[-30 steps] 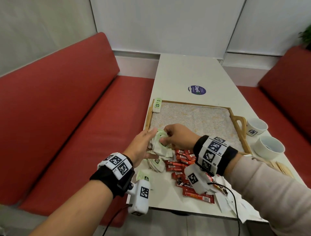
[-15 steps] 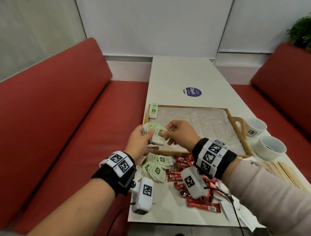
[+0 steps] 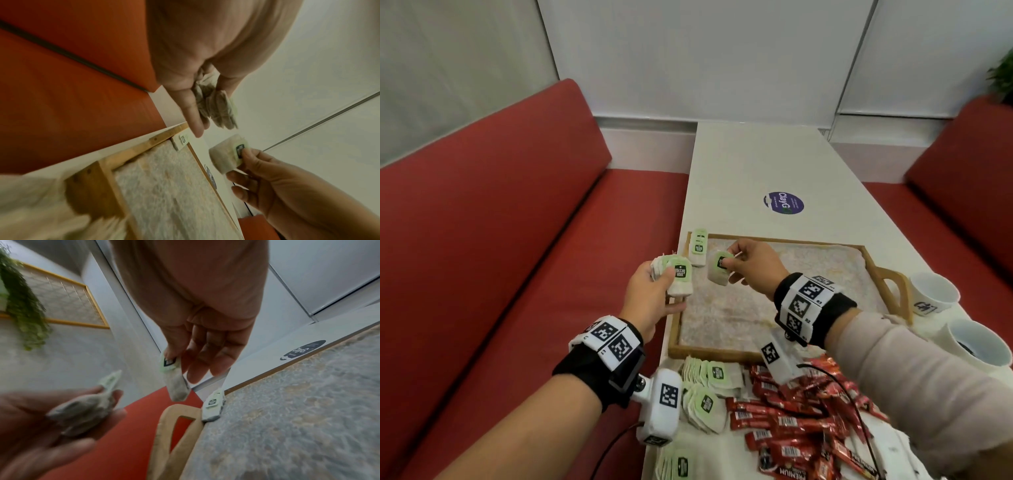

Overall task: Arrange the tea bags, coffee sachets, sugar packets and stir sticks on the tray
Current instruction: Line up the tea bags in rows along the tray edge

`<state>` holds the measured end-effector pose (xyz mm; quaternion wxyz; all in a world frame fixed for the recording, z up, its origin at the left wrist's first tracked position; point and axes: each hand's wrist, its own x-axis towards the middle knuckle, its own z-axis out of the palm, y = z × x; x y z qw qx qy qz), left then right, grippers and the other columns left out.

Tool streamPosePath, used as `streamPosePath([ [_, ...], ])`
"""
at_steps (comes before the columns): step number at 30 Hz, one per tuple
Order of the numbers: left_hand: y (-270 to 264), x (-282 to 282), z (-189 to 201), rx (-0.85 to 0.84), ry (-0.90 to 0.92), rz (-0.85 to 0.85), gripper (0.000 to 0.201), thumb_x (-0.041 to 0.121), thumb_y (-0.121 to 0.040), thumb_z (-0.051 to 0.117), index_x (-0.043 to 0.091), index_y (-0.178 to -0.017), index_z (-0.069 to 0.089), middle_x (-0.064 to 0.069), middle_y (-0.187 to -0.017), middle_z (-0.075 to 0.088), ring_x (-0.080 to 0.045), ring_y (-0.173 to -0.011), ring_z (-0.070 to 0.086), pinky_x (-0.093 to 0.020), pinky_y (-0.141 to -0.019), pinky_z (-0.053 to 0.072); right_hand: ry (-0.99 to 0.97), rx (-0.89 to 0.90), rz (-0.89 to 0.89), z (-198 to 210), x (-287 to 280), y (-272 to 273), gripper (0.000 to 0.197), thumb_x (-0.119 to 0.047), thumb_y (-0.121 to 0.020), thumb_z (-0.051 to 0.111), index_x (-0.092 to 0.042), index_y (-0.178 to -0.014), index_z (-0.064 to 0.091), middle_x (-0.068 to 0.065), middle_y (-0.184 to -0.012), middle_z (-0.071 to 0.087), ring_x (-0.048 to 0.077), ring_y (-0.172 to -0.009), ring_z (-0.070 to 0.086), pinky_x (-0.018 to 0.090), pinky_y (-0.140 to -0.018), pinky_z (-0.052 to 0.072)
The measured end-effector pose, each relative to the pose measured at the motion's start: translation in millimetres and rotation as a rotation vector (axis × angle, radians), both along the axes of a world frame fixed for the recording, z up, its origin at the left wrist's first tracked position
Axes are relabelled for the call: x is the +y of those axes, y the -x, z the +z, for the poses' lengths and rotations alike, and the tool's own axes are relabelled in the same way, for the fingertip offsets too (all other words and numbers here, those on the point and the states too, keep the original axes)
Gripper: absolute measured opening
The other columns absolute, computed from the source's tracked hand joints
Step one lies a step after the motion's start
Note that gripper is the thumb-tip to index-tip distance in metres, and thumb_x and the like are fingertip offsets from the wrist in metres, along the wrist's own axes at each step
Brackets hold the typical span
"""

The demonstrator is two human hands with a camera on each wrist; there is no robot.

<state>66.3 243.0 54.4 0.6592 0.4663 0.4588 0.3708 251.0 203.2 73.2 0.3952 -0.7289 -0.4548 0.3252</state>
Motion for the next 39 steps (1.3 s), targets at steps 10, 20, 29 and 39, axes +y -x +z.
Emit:
streamPosePath([
  [10, -20, 53, -16, 0.029, -0.02, -0.016, 0.015, 0.014, -0.098, 0.048, 0.015, -0.112, 0.055, -0.013, -0.115, 0.064, -0.023, -0.094, 0.065, -0.03, -0.059, 0.058, 0.203, -0.04, 0.083, -49, 89, -15, 0.019, -0.011, -0.088, 0.065, -0.017, -0.077, 0.05, 0.0, -0.073, 0.065, 0.013, -0.052, 0.06, 0.013, -0.038, 0.035],
  [20, -28, 77, -28, -0.007, 0.02, -0.012, 0.017, 0.017, -0.098, 0.049, 0.015, -0.115, 0.055, -0.012, -0.117, 0.064, -0.023, -0.097, 0.065, -0.03, -0.058, 0.058, 0.279, -0.183, -0.003, -76, 137, -24, 0.027, -0.019, -0.081, 0.073, -0.022, -0.068, 0.05, 0.002, -0.084, 0.066, 0.021, -0.075, 0.062, 0.036, -0.077, 0.056],
  [29, -24, 78, -27, -0.052, 0.066, -0.026, 0.016, 0.016, -0.098, 0.049, 0.016, -0.113, 0.056, -0.013, -0.118, 0.063, -0.023, -0.095, 0.065, -0.027, -0.054, 0.057, 0.323, -0.27, 0.006, -78, 142, -22, 0.026, -0.021, -0.079, 0.075, -0.021, -0.073, 0.05, 0.006, -0.094, 0.069, 0.023, -0.083, 0.065, 0.035, -0.078, 0.054],
  [39, -21, 79, -21, -0.048, 0.106, -0.004, 0.017, 0.017, -0.098, 0.049, 0.014, -0.114, 0.054, -0.015, -0.117, 0.063, -0.025, -0.096, 0.064, -0.026, -0.05, 0.056, -0.026, -0.101, 0.008, -46, 118, -6, 0.022, -0.035, -0.092, 0.058, -0.014, -0.085, 0.06, -0.002, -0.078, 0.062, 0.013, -0.07, 0.055, 0.034, -0.074, 0.047],
])
